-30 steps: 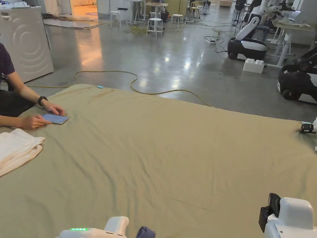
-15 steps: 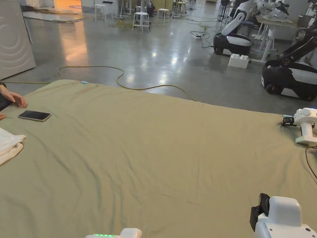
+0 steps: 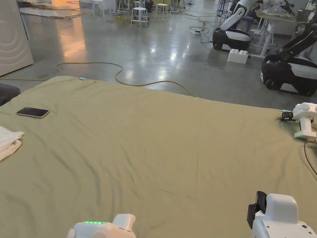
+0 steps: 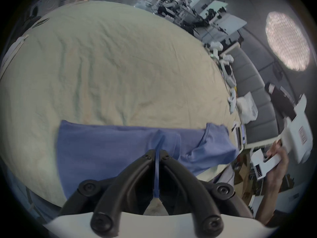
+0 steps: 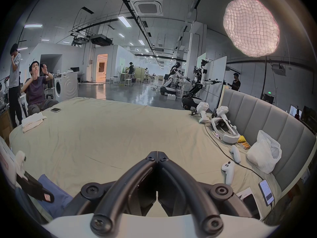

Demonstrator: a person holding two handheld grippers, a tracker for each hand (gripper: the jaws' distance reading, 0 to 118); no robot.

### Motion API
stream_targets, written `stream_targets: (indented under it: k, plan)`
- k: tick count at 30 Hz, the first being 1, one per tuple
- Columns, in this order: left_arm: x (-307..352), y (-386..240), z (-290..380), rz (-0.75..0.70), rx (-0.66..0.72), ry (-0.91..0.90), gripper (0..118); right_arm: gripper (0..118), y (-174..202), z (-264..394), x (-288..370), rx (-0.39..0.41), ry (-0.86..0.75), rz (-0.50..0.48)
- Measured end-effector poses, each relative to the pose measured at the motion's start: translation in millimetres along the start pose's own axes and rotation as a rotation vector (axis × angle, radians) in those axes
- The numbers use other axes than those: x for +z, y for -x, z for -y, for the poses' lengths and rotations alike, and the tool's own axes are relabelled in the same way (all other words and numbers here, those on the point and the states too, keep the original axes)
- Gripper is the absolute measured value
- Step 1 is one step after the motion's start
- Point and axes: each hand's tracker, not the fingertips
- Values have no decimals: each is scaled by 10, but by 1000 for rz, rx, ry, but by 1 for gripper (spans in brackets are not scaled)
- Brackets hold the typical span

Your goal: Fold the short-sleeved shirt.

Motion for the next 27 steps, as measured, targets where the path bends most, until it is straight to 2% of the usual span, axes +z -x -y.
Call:
stream_targets:
  k: [5,9,12,15,21,25,27]
  plan:
    - [-363,-167,187,47,-33,70,5,0,-24,41,12,8,13,5]
    - [-520,-243,252,114,-19,52,5,0,-47,62,21,3,21,10]
    - [-591,-218,261,105,-12,49,5,0,-54,60,27,4,23,12]
    - [-468,-145,264,133,9,35,5,0,-55,49,33,8,21,11]
    - [194,231,166,113,14,-92,5,0,-10,24,9,14,21,0]
    - [571,698,85,32,41,-145,12,0,59,18,-13,14,21,-16]
    - [690,977,86,30,72,-161,25,0,93,22,-24,14,22,-26]
